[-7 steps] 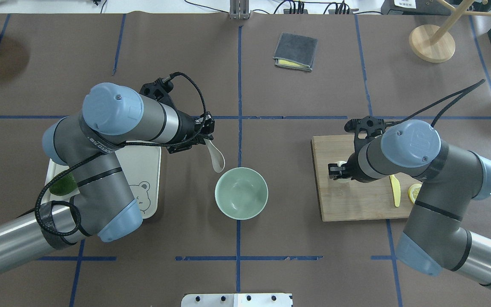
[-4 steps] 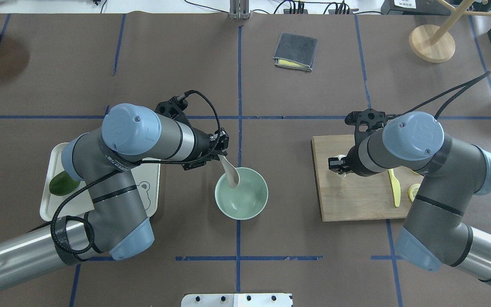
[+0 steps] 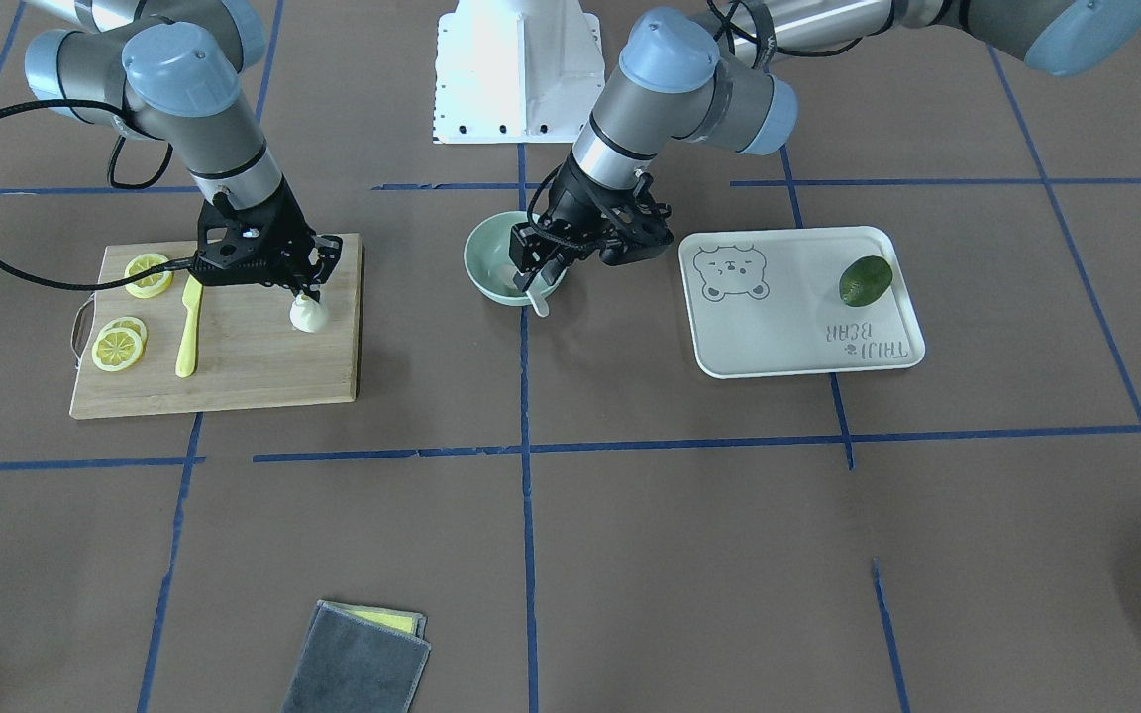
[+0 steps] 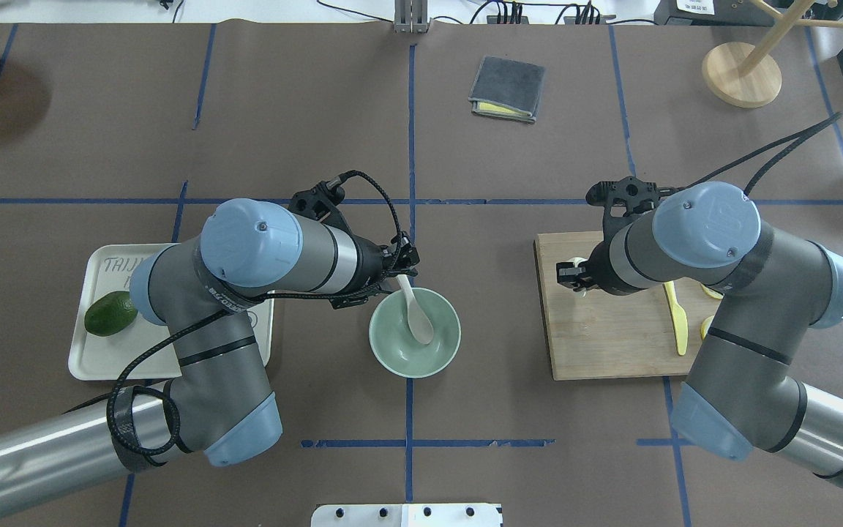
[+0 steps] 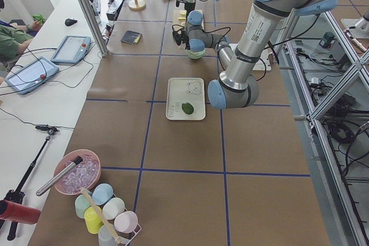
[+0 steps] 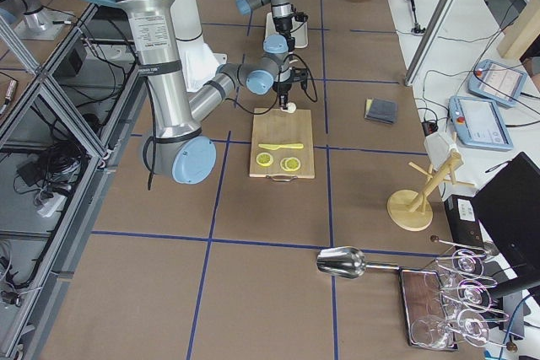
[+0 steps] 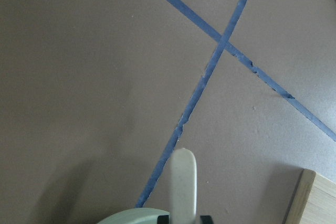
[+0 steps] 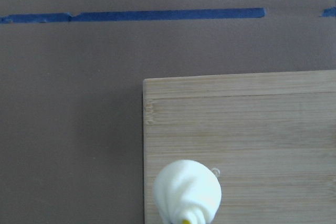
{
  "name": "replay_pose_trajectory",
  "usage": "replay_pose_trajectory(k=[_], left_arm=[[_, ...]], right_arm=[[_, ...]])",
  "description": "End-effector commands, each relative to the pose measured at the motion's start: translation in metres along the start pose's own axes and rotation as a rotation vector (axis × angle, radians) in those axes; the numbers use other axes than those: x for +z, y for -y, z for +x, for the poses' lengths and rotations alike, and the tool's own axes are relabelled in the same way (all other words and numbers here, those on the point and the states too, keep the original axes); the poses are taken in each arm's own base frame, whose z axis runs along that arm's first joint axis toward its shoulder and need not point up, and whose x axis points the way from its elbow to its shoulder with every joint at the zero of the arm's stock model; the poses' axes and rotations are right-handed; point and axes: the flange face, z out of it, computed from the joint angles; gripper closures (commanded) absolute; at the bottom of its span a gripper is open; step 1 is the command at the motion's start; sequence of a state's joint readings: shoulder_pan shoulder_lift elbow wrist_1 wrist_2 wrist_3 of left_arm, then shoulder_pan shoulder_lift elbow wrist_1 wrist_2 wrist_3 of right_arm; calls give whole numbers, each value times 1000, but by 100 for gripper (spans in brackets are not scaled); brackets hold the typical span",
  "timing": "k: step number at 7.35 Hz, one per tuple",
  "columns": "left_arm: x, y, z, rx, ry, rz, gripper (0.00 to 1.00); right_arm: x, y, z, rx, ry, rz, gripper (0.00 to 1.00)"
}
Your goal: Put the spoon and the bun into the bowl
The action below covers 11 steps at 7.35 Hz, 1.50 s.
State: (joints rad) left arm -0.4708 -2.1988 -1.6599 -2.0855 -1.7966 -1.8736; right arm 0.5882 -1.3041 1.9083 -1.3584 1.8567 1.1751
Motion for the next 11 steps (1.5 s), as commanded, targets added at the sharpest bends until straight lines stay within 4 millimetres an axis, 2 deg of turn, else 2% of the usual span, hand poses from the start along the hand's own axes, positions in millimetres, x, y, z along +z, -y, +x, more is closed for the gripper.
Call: replay_pose_trajectory(k=[1, 3, 4, 6, 8, 9, 11], left_arm=[[-20, 12, -2, 69, -12, 16, 0], [-56, 38, -12, 178, 42, 71, 0], [-79, 54, -8, 256, 87, 107, 0], [-111, 96, -15, 361, 154, 173, 0], [-151, 157, -46, 446, 198, 178, 0], [-166, 185, -60, 496, 229, 208, 0], [-188, 224, -89, 571, 284, 223, 0]], right_arm=[[-13, 7, -30, 1, 29, 12, 88], [-29, 10, -83, -6, 30, -1, 88], [-31, 1, -110, -1, 47, -12, 88], [-30, -36, -163, 28, 86, -11, 87], [-15, -73, -211, 48, 94, 0, 87], [-18, -80, -221, 48, 104, -2, 87], [-20, -80, -224, 55, 114, -2, 1]])
